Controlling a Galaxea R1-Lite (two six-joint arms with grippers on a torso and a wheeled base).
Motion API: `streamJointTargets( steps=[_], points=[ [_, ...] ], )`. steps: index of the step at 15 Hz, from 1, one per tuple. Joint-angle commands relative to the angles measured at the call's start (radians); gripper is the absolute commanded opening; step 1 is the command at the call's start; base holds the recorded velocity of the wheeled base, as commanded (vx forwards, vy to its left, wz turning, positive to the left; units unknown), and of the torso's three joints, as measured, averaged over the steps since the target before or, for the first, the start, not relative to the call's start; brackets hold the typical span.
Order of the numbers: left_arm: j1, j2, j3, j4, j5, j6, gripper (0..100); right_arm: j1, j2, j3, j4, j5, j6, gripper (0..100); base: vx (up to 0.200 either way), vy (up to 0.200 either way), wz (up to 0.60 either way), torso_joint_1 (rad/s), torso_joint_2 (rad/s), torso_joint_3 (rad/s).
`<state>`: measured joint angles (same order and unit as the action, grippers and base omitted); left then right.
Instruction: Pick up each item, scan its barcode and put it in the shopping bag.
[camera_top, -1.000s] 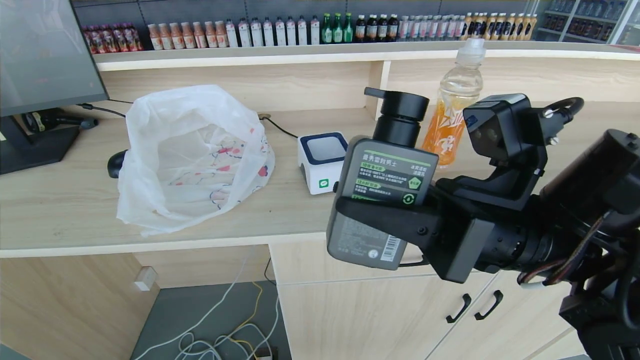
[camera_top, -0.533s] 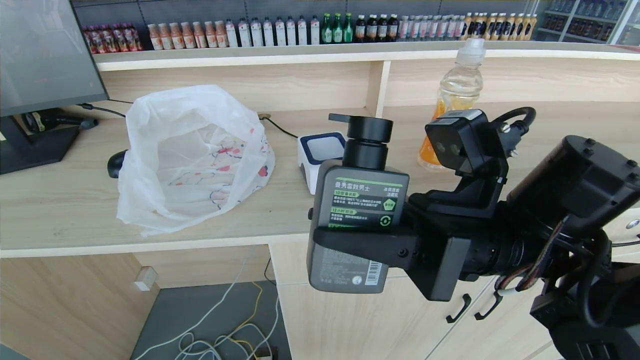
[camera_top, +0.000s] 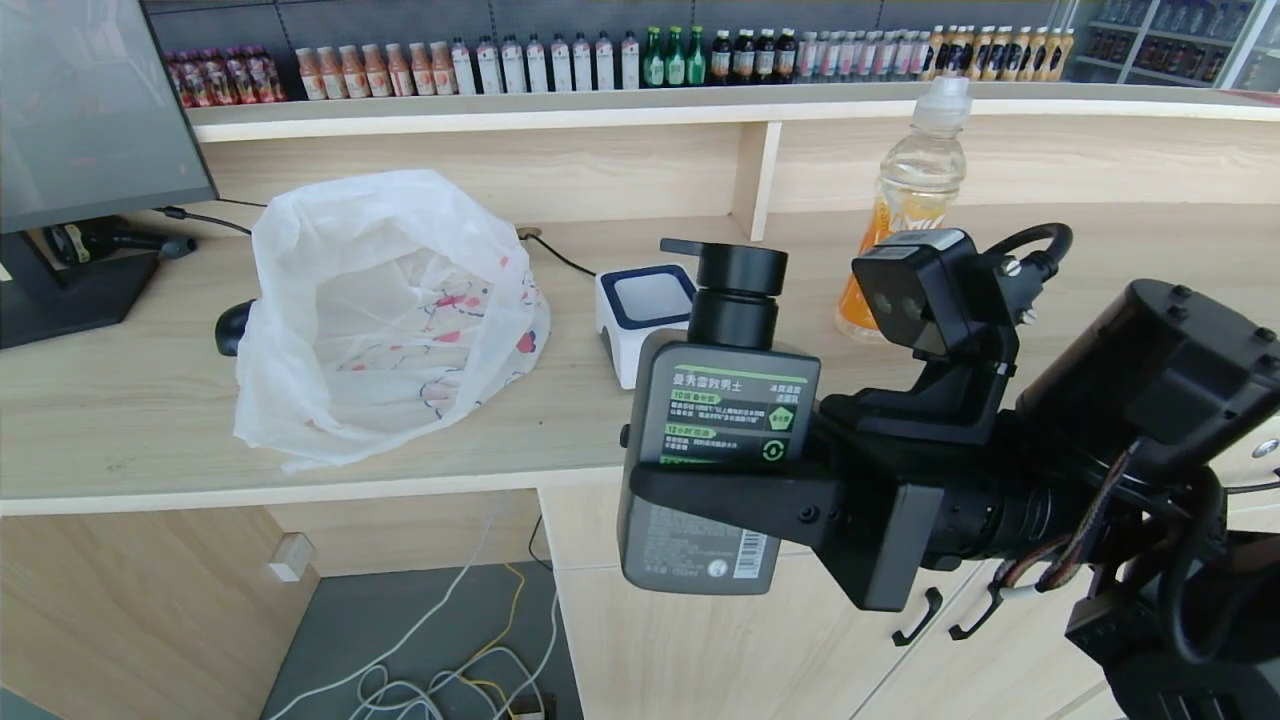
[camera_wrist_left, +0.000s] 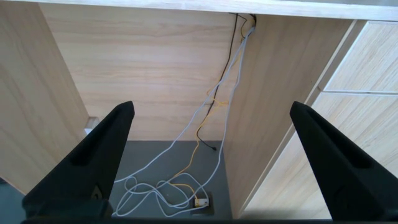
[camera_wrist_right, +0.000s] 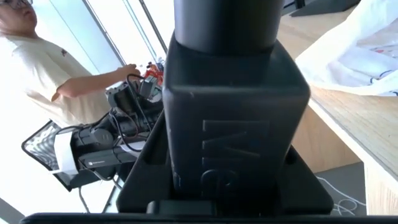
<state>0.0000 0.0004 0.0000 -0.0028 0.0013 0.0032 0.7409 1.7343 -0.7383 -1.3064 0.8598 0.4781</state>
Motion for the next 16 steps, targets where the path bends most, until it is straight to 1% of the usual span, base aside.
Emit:
streamJointTargets(
  steps=[1,2,4,6,9,12,16],
  points=[
    [0.0,0.0,0.0,0.0,0.0,0.0,100,0.0,-0.016,0.0,-0.001,-0.002,-0.001,0,0.0,0.0,0.0,0.0,0.0,0.0],
    [0.0,0.0,0.0,0.0,0.0,0.0,100,0.0,-0.021,0.0,-0.001,-0.008,-0.003,0,0.0,0.0,0.0,0.0,0.0,0.0],
    [0.0,0.0,0.0,0.0,0.0,0.0,100,0.003,-0.033,-0.006,-0.001,-0.077,-0.004,0,0.0,0.0,0.0,0.0,0.0,0.0],
    [0.0,0.0,0.0,0.0,0.0,0.0,100,0.006,-0.039,-0.009,-0.002,-0.117,-0.013,0,0.0,0.0,0.0,0.0,0.0,0.0],
    [0.0,0.0,0.0,0.0,0.0,0.0,100,0.006,-0.051,-0.004,-0.001,-0.232,-0.093,0,0.0,0.0,0.0,0.0,0.0,0.0],
    [0.0,0.0,0.0,-0.002,0.0,0.0,100,0.012,-0.044,0.025,-0.001,-0.439,-0.193,0,0.0,0.0,0.0,0.0,0.0,0.0],
    [0.0,0.0,0.0,0.0,0.0,0.0,100,0.02,-0.053,0.054,-0.001,-0.651,-0.362,0,0.0,0.0,0.0,0.0,0.0,0.0]
  ],
)
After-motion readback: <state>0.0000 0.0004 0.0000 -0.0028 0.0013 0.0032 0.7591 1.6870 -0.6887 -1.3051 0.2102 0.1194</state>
